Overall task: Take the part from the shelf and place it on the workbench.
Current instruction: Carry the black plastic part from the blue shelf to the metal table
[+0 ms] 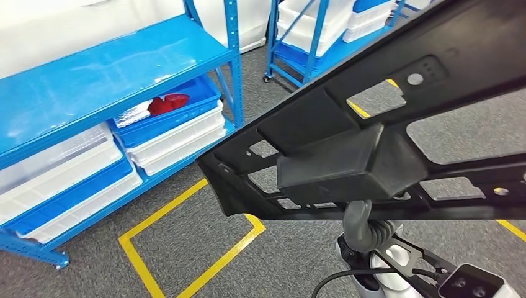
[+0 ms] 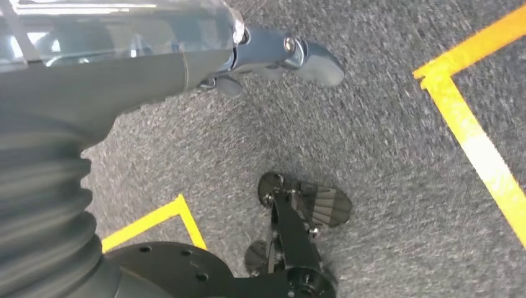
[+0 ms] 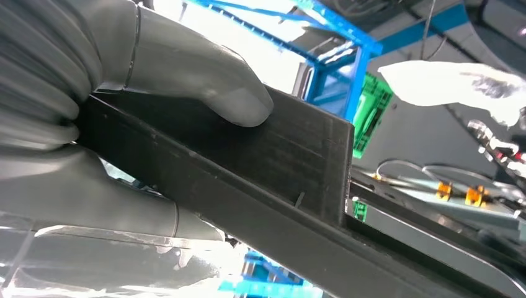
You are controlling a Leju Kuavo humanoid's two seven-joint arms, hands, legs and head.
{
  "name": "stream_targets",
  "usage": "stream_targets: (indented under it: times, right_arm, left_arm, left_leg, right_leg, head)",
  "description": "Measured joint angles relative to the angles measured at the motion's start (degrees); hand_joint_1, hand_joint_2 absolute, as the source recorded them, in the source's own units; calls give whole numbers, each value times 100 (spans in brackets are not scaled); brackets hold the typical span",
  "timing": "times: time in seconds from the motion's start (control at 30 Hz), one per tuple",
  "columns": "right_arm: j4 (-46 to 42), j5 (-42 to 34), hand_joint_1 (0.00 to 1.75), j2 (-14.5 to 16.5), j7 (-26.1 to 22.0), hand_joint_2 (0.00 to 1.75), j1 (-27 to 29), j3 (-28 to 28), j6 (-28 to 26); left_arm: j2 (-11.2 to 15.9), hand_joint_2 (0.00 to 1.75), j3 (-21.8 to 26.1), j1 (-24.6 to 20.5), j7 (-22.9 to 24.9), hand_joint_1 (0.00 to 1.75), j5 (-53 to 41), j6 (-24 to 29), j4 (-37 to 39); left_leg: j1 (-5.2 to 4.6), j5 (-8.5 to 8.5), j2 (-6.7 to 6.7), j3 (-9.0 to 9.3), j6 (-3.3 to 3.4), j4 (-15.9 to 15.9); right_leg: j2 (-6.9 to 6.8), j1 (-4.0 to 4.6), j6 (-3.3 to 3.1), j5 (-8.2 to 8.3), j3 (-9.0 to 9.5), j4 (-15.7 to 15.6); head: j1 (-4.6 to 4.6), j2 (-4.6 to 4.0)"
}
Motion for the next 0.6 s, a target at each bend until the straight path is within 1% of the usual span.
stream_targets:
  times: [0.03, 0.07, 0.1, 0.13, 0.17, 0.2, 0.23, 0.27, 0.3, 0.33, 0.37, 0.4, 0.43, 0.47, 0.5, 0.53, 0.57, 0.6]
  right_arm:
    - [21, -8, 175, 0, 0, 175, -10, 0, -1]
    - [40, -15, 175, 1, 0, 175, -20, 0, 0]
    - [60, -23, 175, 2, -1, 175, -29, 0, 3]
    - [82, -29, 175, 3, -1, 175, -35, 0, 5]
    - [107, -31, 175, 4, 0, 175, -39, 0, 8]
    - [131, -25, 175, 7, 1, 175, -42, 0, 7]
    - [158, -11, 175, 10, 1, 175, -52, 0, 2]
    - [188, 9, 175, 19, 1, 175, -72, 0, -10]
    - [222, 31, 175, 32, 2, 175, -94, 1, -29]
    - [261, 51, 175, 43, 1, 175, -116, 4, -59]
    - [301, 68, 175, 52, 2, 175, -130, 7, -97]
    - [337, 81, 175, 55, 2, 175, -134, 9, -146]
    - [369, 91, 175, 55, 2, 175, -135, 12, -199]
    - [397, 96, 175, 54, 2, 175, -136, 15, -249]
    - [419, 97, 175, 54, 3, 175, -139, 24, -296]
    - [437, 95, 175, 53, 2, 175, -142, 35, -331]
    - [454, 90, 175, 52, 1, 175, -149, 46, -360]
    - [470, 83, 175, 52, 1, 175, -155, 56, -382]
  left_arm:
    - [0, 175, 10, -2, 25, 0, 13, 15, 0]
    - [0, 175, 24, -2, 51, 0, 30, 36, 0]
    - [0, 175, 43, -1, 77, 0, 56, 61, 0]
    - [1, 175, 67, -3, 96, 0, 80, 91, 0]
    - [-1, 175, 93, -7, 111, 0, 108, 121, 0]
    - [-2, 175, 119, -15, 129, 0, 137, 147, 0]
    - [-2, 175, 142, -20, 145, 0, 155, 165, 0]
    - [-3, 175, 164, -20, 163, 0, 171, 177, 0]
    - [-2, 175, 184, -14, 184, 0, 180, 187, 0]
    - [-2, 175, 208, -3, 201, 0, 190, 197, 0]
    - [-1, 175, 235, 11, 214, 0, 199, 206, 0]
    - [3, 175, 257, 25, 223, 0, 207, 217, 0]
    - [10, 175, 276, 36, 227, 0, 213, 238, -1]
    - [20, 175, 291, 43, 228, 0, 217, 266, -2]
    - [33, 175, 302, 44, 230, 0, 223, 309, -3]
    - [46, 175, 316, 45, 226, 0, 234, 367, -5]
    - [58, 175, 337, 45, 219, 0, 251, 429, -8]
    - [67, 175, 361, 43, 207, 0, 268, 494, -10]
  left_leg:
    - [-5, -8, 54, 12, -16, 0]
    - [-14, -19, 99, 25, -41, 0]
    - [-21, -27, 138, 37, -74, -1]
    - [-28, -31, 180, 49, -111, -7]
    - [-31, -32, 225, 63, -150, -19]
    - [-21, -40, 245, 73, -190, -22]
    - [-12, -78, 189, 73, -220, 10]
    - [-2, -173, 77, 32, -240, 131]
    - [6, -331, -67, -72, -250, 379]
    - [7, -527, -201, -231, -249, 736]
    - [5, -710, -269, -424, -248, 1139]
    - [3, -817, -295, -588, -248, 1465]
    - [3, -813, -304, -675, -244, 1615]
    - [3, -695, -314, -660, -235, 1543]
    - [3, -491, -349, -543, -217, 1259]
    - [5, -275, -462, -373, -192, 859]
    - [13, -123, -595, -212, -169, 479]
    - [12, -36, -704, -99, -151, 212]
  right_leg:
    - [-113, 12, -23, 136, 235, -422]
    - [-206, 32, -58, 235, 428, -769]
    - [-271, 58, -97, 275, 541, -980]
    - [-290, 86, -139, 266, 571, -1055]
    - [-233, 101, -176, 279, 559, -1056]
    - [-171, 90, -219, 294, 559, -1073]
    - [-117, 79, -257, 315, 569, -1102]
    - [-65, 65, -298, 338, 581, -1133]
    - [-12, 51, -333, 359, 594, -1158]
    - [42, 63, -354, 367, 593, -1163]
    - [110, 75, -371, 370, 587, -1159]
    - [185, 89, -378, 372, 583, -1153]
    - [263, 102, -382, 373, 580, -1144]
    - [342, 110, -382, 372, 580, -1134]
    - [421, 114, -379, 370, 582, -1121]
    - [495, 112, -371, 365, 580, -1106]
    - [567, 118, -355, 358, 567, -1078]
    - [634, 114, -327, 356, 546, -1055]
  head:
    - [-1, 0]
    - [-5, 0]
    - [-7, 0]
    - [-11, 0]
    - [-12, 0]
    - [-13, 1]
    - [-19, 1]
    - [-28, 1]
    - [-43, 1]
    - [-54, 0]
    - [-62, 0]
    - [-65, 0]
    - [-66, 0]
    - [-66, 0]
    - [-67, 0]
    - [-67, 0]
    - [-64, 0]
    - [-64, 0]
